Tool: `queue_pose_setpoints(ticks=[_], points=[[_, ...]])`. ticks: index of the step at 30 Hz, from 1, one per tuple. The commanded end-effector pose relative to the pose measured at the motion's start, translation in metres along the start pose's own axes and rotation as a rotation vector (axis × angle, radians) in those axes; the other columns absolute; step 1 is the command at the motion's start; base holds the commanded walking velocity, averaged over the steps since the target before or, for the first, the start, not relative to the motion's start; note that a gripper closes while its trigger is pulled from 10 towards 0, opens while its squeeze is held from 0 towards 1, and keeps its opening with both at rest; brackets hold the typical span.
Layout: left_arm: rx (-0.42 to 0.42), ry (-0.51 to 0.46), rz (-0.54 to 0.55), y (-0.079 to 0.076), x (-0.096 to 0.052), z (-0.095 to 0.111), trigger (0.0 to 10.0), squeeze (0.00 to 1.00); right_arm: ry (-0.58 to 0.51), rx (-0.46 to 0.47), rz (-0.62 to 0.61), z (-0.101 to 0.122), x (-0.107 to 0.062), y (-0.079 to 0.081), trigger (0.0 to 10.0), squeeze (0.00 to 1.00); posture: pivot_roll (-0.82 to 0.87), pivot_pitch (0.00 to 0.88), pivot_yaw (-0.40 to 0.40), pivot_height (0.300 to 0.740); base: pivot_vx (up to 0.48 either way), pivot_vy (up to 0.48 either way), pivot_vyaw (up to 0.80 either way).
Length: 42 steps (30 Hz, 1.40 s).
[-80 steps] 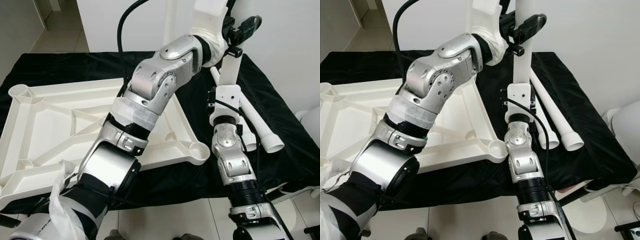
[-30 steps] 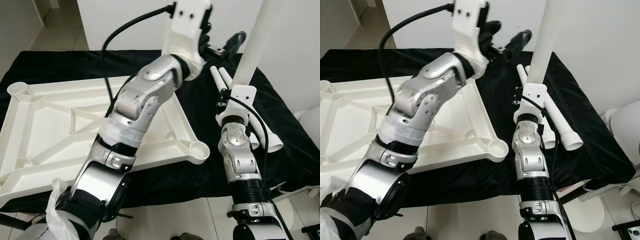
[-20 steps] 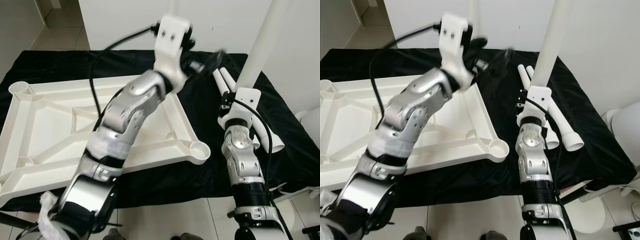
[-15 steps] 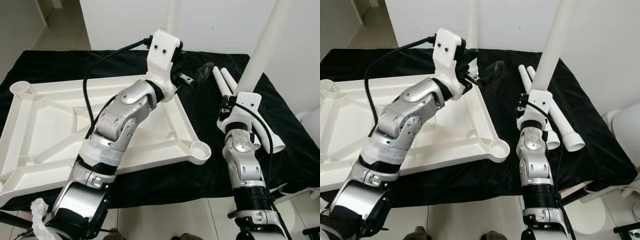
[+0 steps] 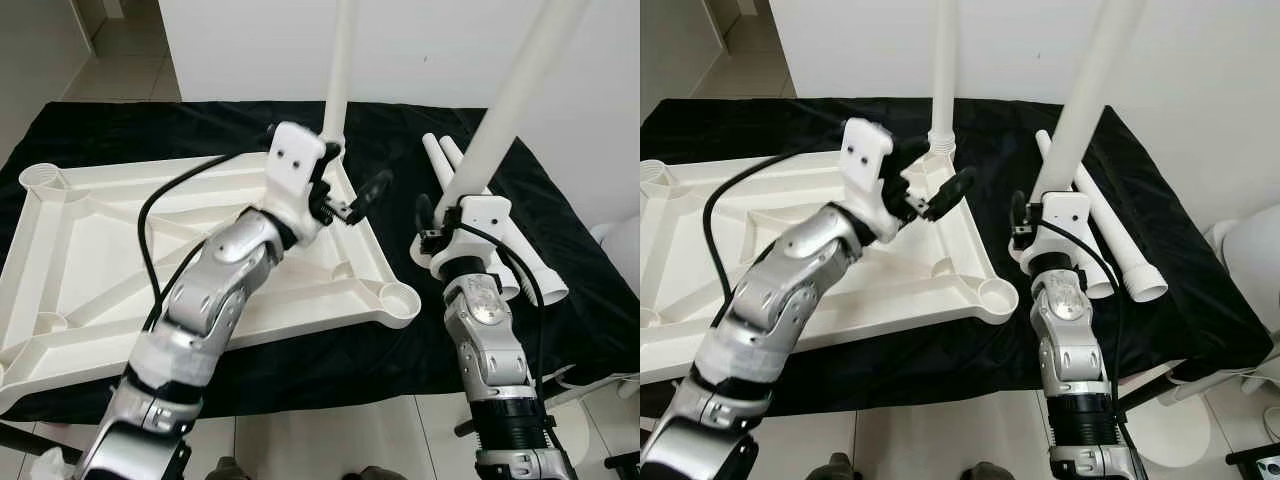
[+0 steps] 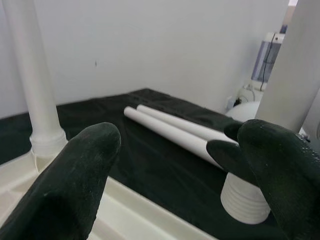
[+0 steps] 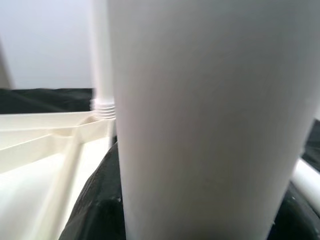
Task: Building children table
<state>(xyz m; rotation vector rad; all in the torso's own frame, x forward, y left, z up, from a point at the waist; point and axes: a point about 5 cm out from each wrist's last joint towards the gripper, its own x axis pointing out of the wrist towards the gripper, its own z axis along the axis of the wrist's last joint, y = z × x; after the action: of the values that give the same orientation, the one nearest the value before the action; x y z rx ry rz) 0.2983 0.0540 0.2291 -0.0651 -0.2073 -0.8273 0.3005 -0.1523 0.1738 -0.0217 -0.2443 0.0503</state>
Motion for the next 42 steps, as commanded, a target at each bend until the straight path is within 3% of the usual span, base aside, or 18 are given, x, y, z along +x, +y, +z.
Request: queue_pose_setpoints(ticks=[1, 8, 14, 30, 42], points=[[0.002, 0.004, -0.191, -0.012, -0.002, 0.001, 10.0, 0.0, -0.03, 0.005, 0.026, 0.005, -0.001, 0.0, 10.0, 0.0, 0.03, 0.0, -0.038, 0.74, 0.0, 0.0, 0.0], [0.039, 0.056, -0.215, -0.013, -0.019, -0.011, 10.0, 0.0, -0.007, -0.01, 0.106, 0.001, -0.005, 0.004, 10.0, 0.0, 0.04, 0.001, -0.044, 0.74, 0.0, 0.0, 0.0], [0.071, 0.038, -0.373, -0.023, -0.037, -0.013, 10.0, 0.0, 0.022, -0.016, 0.172, -0.006, -0.01, 0.011, 10.0, 0.0, 0.04, 0.007, -0.053, 0.74, 0.0, 0.0, 0.0], [0.145, 0.148, -0.443, -0.032, -0.047, -0.036, 10.0, 0.0, 0.023, 0.001, 0.258, -0.008, -0.016, 0.02, 10.0, 0.0, 0.05, 0.006, -0.05, 0.74, 0.0, 0.0, 0.0], [0.079, 0.194, -0.49, -0.037, -0.055, -0.042, 10.0, 0.0, 0.091, 0.014, 0.322, -0.025, -0.032, 0.022, 10.0, 0.0, 0.05, 0.014, -0.047, 0.74, 0.0, 0.0, 0.0]])
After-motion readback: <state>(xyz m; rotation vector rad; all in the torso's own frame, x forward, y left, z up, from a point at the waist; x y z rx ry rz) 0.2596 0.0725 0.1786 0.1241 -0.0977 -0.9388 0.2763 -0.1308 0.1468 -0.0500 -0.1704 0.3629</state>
